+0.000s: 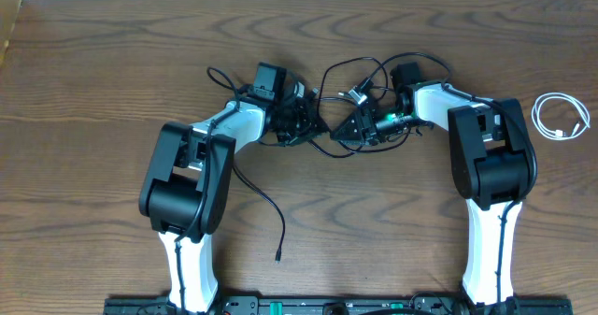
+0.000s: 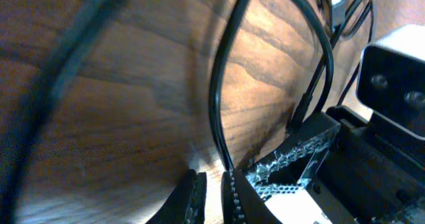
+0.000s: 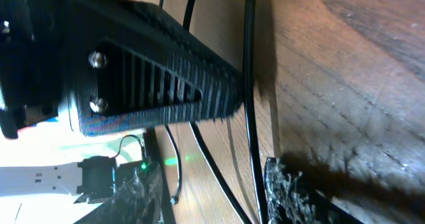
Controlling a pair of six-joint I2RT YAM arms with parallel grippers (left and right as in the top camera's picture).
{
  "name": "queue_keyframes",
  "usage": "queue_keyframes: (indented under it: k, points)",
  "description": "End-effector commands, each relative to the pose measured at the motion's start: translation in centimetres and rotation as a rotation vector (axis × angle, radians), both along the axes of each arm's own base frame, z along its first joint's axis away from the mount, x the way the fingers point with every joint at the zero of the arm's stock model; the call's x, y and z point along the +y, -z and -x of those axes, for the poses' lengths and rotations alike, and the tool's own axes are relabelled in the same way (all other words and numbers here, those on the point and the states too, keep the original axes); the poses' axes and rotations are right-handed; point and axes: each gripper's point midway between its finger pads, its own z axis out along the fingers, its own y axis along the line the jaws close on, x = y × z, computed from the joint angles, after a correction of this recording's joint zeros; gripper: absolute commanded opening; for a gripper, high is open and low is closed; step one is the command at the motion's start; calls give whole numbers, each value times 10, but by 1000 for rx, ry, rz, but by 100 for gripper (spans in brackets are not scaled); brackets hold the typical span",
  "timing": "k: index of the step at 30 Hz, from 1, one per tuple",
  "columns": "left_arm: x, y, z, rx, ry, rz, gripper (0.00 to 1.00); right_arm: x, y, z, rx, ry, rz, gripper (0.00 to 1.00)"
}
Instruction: Untangle cables
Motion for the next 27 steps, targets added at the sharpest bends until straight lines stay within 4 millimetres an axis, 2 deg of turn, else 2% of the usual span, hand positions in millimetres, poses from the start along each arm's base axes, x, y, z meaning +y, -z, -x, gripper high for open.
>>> queue_keyframes:
  k: [1,9,13,19,27]
  points:
    - [-2,15,8,29,3,-29,15,-6,43,11,35,-7,138,48]
    - [2,19,5,18,-11,-61,15,-4,43,11,32,-10,138,45]
    - [2,18,3,11,-11,-58,14,-3,43,11,28,-10,137,36]
    - [0,16,-2,-16,-12,-48,14,-3,43,11,28,-10,137,30]
    - [-2,12,-7,-44,-11,-34,14,-3,43,10,28,-10,136,13]
